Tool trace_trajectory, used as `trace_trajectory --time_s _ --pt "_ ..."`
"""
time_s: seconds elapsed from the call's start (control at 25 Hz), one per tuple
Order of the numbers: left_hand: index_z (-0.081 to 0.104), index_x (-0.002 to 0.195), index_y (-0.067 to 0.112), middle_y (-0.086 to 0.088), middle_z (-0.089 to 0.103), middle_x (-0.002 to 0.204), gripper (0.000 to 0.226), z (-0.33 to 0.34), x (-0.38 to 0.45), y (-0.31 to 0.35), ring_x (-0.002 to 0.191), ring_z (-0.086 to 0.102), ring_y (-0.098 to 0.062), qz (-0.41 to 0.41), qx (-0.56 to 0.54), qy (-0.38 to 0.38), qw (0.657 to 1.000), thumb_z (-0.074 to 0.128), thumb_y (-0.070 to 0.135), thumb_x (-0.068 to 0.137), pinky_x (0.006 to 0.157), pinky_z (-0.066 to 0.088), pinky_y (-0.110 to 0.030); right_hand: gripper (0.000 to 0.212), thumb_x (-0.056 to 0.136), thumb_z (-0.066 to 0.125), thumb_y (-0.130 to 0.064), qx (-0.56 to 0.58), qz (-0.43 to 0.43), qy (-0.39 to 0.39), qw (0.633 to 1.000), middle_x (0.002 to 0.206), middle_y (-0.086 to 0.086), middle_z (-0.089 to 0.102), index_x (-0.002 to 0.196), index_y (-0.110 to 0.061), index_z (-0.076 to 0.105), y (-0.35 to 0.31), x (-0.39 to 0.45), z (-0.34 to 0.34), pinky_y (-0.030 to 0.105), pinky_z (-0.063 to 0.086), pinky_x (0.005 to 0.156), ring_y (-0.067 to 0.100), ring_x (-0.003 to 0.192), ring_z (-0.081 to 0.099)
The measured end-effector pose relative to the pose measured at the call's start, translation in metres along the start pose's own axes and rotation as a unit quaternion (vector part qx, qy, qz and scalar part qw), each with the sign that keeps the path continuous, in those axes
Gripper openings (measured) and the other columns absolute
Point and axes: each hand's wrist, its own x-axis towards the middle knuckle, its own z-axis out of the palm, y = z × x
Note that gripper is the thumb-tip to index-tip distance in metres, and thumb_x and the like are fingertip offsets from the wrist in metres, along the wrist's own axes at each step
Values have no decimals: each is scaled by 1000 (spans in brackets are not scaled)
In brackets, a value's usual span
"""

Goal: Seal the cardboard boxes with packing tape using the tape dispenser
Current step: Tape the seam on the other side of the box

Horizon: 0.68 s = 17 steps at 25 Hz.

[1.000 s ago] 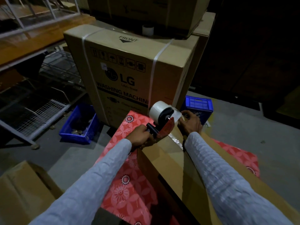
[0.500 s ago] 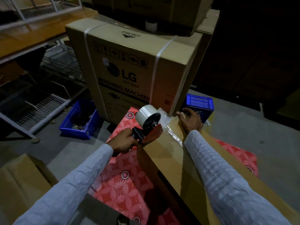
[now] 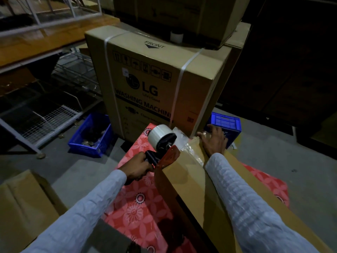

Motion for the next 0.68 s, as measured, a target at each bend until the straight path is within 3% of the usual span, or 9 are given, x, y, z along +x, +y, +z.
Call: trace_trajectory --time_s 0.12,0.2,0.28,0.4,0.56,0.68 --pt "63 104 21 -6 38 59 30 2 -3 -5 46 30 -15 9 -14 1 1000 61 1 82 45 25 -24 78 77 67 -70 -21 -46 30 998 141 8 43 143 -32 50 -8 -28 11 52 28 114 28 137 36" --pt "64 109 23 -8 40 62 35 2 -2 -4 46 31 -16 12 -14 3 1000 60 2 81 45 26 -24 80 74 66 -69 -6 -32 36 999 144 6 39 144 -35 47 -19 -52 21 52 26 116 31 141 31" --pt "65 115 24 -6 42 60 40 3 0 -5 47 33 -15 5 -15 5 1000 60 4 80 45 27 -24 79 73 69 -64 3 -8 35 999 143 8 40 143 -33 48 -28 -70 27 52 27 117 33 139 33" --pt "66 107 22 -5 41 60 34 5 -1 -2 48 32 -15 7 -28 -1 1000 58 2 81 47 25 -24 72 76 75 -56 2 24 37 999 140 9 45 139 -27 52 -36 -74 28 53 26 118 33 136 39" --pt "64 98 23 0 43 55 31 8 1 -5 46 30 -14 4 -41 -4 999 54 -3 84 49 25 -26 75 81 70 -52 6 76 4 997 156 6 34 146 -26 42 -43 -80 35 57 1 126 30 153 20" --pt "62 101 17 -10 50 63 27 7 0 -8 45 32 -15 -7 -49 -4 999 54 7 77 51 26 -27 85 78 63 -57 -12 55 -6 998 162 3 26 151 -26 34 -41 -86 41 56 -7 124 29 157 6"
